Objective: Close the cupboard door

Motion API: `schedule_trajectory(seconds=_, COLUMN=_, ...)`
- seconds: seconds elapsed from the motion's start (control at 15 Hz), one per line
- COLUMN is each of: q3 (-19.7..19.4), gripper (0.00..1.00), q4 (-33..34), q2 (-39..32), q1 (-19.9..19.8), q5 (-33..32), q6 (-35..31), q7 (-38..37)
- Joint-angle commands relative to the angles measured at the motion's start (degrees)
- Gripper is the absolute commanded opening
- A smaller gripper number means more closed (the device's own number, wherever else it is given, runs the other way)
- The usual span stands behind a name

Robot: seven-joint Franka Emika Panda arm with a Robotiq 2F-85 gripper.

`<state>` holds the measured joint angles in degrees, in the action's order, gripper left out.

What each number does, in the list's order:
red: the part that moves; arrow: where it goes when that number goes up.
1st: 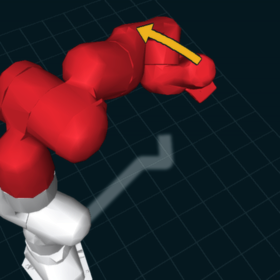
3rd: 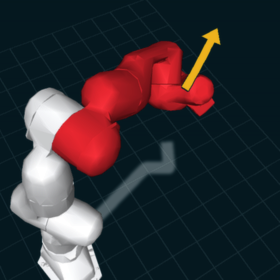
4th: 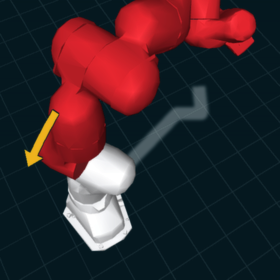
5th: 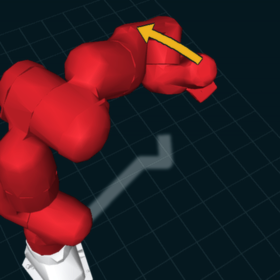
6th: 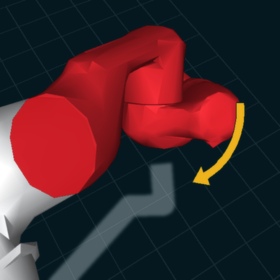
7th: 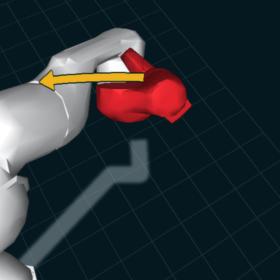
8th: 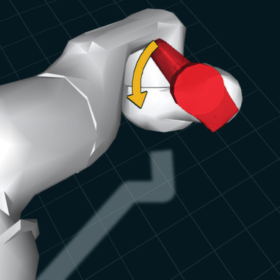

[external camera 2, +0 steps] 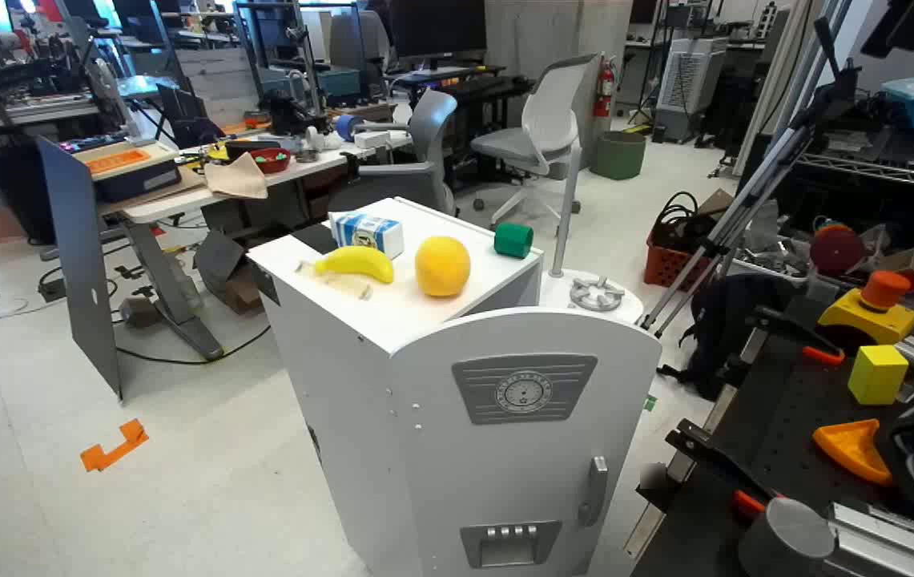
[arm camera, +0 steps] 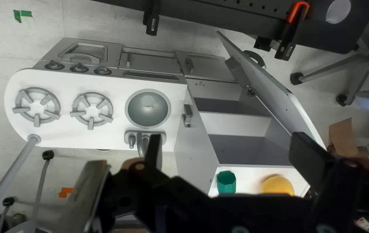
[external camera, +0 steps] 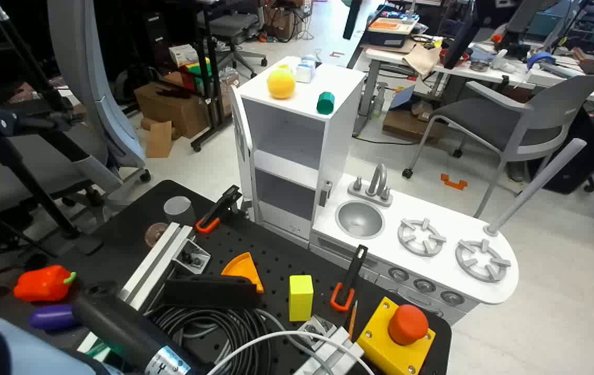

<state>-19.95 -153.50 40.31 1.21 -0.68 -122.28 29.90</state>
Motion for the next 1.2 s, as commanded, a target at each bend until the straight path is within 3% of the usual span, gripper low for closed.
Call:
schedule_trajectory(seconds=0.0, q3=0.92, gripper=1.00, q4=0.10, q2=-0.22, q1=-0.96, q5=0.77, q6=0.14, q7=0.58)
schedule_trajectory(seconds=0.67, q3=1.14, gripper=1.00, q4=0.31, q2=-1.37, q1=-0.58, q5=1.05, q6=0.58, q7=0.19)
schedule_trajectory(seconds=1.13, q3=7.31, gripper=1.00, q4=-5.16, q2=-8.85, q1=3.43, q5=1.80, q6=-1.89, q7=-0.99)
